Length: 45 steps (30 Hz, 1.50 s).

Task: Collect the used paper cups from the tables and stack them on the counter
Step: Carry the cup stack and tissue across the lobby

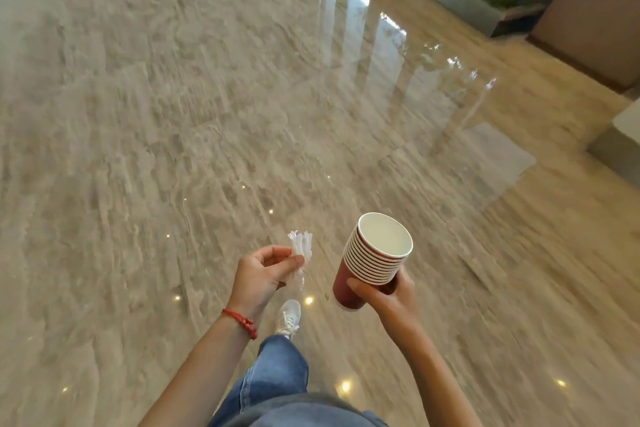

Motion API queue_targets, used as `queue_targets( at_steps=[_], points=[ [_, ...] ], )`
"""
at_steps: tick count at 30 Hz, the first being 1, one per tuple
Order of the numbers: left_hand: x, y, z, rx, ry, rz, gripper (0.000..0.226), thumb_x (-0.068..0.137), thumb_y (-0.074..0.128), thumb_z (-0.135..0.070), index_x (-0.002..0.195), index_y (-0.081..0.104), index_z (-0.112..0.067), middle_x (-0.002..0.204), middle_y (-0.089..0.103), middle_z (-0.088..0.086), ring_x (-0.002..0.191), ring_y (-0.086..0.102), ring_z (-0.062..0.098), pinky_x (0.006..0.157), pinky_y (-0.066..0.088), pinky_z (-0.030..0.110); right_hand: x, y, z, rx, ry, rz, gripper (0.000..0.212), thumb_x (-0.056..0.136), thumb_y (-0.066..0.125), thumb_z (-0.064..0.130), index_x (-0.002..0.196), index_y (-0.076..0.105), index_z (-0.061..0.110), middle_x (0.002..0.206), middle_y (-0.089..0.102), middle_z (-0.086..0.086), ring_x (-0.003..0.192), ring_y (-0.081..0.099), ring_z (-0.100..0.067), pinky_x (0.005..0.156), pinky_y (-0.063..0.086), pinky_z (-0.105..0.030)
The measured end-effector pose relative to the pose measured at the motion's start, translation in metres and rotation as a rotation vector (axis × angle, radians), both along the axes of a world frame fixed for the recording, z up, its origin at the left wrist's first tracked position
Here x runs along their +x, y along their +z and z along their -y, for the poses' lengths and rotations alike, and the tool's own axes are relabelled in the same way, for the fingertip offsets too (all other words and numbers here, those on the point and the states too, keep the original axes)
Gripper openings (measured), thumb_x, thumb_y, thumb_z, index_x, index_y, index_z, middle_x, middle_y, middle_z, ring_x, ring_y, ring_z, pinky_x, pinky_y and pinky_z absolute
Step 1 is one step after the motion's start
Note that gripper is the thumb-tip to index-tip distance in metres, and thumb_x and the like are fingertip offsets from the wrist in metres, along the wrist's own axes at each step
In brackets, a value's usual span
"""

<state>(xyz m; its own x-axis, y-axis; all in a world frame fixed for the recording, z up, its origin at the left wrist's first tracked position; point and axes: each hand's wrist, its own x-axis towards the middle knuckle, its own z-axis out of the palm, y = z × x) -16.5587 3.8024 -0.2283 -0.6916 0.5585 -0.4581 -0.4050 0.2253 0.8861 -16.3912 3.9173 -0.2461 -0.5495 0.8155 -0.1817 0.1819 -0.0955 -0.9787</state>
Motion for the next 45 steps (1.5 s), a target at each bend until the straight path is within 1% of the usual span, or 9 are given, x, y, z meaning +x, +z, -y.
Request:
queue_targets(
  at_steps=[2,8,12,14,20,23,32,39,45],
  points=[
    [-0.037,0.003,-0.033,-0.004,-0.045,-0.007,0.015,0.07,0.076,-0.008,0.084,0.068,-0.008,0.081,0.071,0.014,0.081,0.064,0.029,0.081,0.05,0.045,-0.031,0.003,-0.026,-0.006,-0.039,0.005,0.045,0.066,0.08,0.001,0.098,0.058,0.023,0.088,0.071,0.02,0.082,0.066,0.001,0.067,0.05,-0.012],
    [-0.138,0.014,-0.123,0.011,-0.14,-0.016,0.012,0.068,0.078,-0.011,0.078,0.071,-0.013,0.071,0.072,0.004,0.074,0.065,0.026,0.075,0.05,0.041,-0.11,0.02,-0.098,-0.003,-0.133,0.004,0.044,0.065,0.082,0.004,0.096,0.058,0.024,0.089,0.071,0.02,0.082,0.066,0.002,0.066,0.05,-0.012],
    [-0.172,0.012,-0.18,-0.009,-0.203,0.008,0.008,0.067,0.078,-0.012,0.072,0.072,-0.016,0.07,0.072,0.004,0.072,0.066,0.024,0.071,0.051,0.039,-0.134,0.023,-0.141,-0.012,-0.208,0.016,0.045,0.065,0.08,0.001,0.097,0.057,0.024,0.088,0.07,0.023,0.082,0.065,0.004,0.065,0.049,-0.009],
    [-0.179,0.01,-0.21,-0.01,-0.245,0.029,0.008,0.066,0.078,-0.012,0.07,0.072,-0.016,0.067,0.071,0.003,0.068,0.065,0.022,0.068,0.05,0.037,-0.139,0.022,-0.162,-0.02,-0.252,0.03,0.045,0.065,0.08,0.0,0.096,0.057,0.024,0.085,0.072,0.015,0.081,0.065,0.004,0.065,0.049,-0.01],
    [-0.183,-0.003,-0.316,-0.014,-0.347,0.059,0.017,0.063,0.078,-0.012,0.077,0.069,-0.01,0.065,0.071,0.003,0.06,0.067,0.016,0.058,0.051,0.029,-0.145,0.01,-0.252,-0.03,-0.362,0.026,0.045,0.064,0.08,-0.003,0.098,0.058,0.019,0.091,0.07,0.008,0.079,0.066,0.003,0.064,0.049,-0.01],
    [-0.181,-0.003,-0.368,-0.008,-0.395,0.044,0.01,0.07,0.075,-0.006,0.078,0.069,-0.009,0.064,0.071,0.002,0.059,0.066,0.015,0.062,0.05,0.031,-0.144,0.009,-0.296,-0.021,-0.404,0.026,0.046,0.065,0.081,0.001,0.099,0.058,0.021,0.09,0.07,0.01,0.081,0.065,0.005,0.065,0.048,-0.009],
    [-0.16,0.018,-0.528,-0.008,-0.584,-0.001,0.009,0.071,0.074,-0.005,0.075,0.07,-0.012,0.067,0.072,0.002,0.069,0.065,0.023,0.072,0.05,0.037,-0.115,0.016,-0.414,-0.049,-0.602,0.061,0.049,0.064,0.083,0.006,0.106,0.058,0.016,0.094,0.068,0.013,0.08,0.063,0.01,0.063,0.046,-0.005],
    [-0.136,0.018,-0.627,-0.026,-0.763,0.003,0.007,0.071,0.075,-0.007,0.076,0.071,-0.01,0.069,0.072,0.006,0.072,0.066,0.024,0.073,0.051,0.038,-0.1,0.01,-0.484,-0.082,-0.773,0.047,0.045,0.063,0.082,0.0,0.1,0.059,0.013,0.092,0.069,0.007,0.079,0.065,0.004,0.066,0.049,-0.01],
    [-0.134,0.015,-0.741,-0.021,-0.832,0.023,0.009,0.071,0.074,-0.006,0.078,0.07,-0.007,0.069,0.072,0.006,0.071,0.065,0.023,0.071,0.051,0.036,-0.1,0.002,-0.581,-0.088,-0.856,0.032,0.046,0.064,0.082,0.0,0.102,0.06,0.012,0.094,0.07,0.005,0.082,0.066,0.0,0.069,0.051,-0.015]
  ],
)
